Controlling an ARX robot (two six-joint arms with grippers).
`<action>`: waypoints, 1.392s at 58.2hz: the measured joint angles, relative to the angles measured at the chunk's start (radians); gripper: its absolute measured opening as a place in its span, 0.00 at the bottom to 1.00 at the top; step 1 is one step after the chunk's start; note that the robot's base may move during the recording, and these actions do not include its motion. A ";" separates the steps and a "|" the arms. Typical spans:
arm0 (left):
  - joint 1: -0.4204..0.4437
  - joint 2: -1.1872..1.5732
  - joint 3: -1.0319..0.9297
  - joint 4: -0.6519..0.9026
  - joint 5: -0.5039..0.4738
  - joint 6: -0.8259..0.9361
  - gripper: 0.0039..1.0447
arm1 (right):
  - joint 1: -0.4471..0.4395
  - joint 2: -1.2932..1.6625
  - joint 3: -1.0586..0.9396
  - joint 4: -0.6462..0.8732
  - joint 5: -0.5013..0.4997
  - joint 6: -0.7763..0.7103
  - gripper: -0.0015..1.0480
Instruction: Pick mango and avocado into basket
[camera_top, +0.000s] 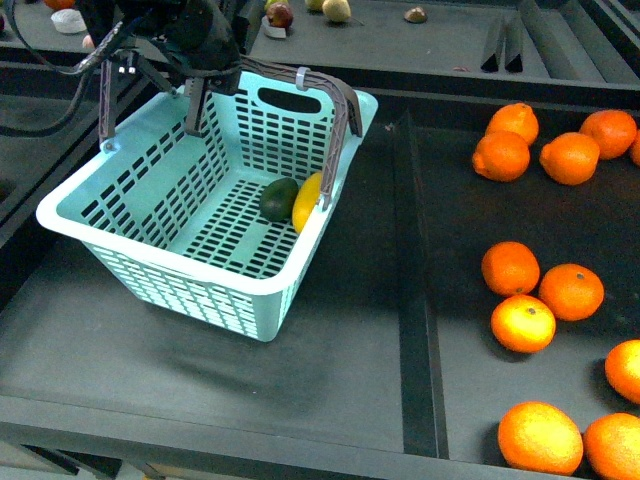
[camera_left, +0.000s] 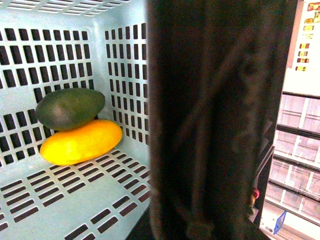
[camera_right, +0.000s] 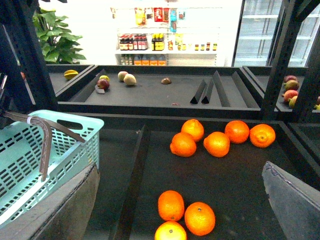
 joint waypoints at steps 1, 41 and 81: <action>0.001 -0.005 -0.007 0.002 0.001 0.000 0.05 | 0.000 0.000 0.000 0.000 0.000 0.000 0.93; 0.034 -0.364 -0.489 0.262 -0.111 0.224 0.80 | 0.000 0.000 0.000 0.000 0.000 0.000 0.93; 0.190 -1.076 -1.537 1.075 0.124 1.452 0.03 | 0.000 0.000 0.000 0.000 0.000 0.000 0.93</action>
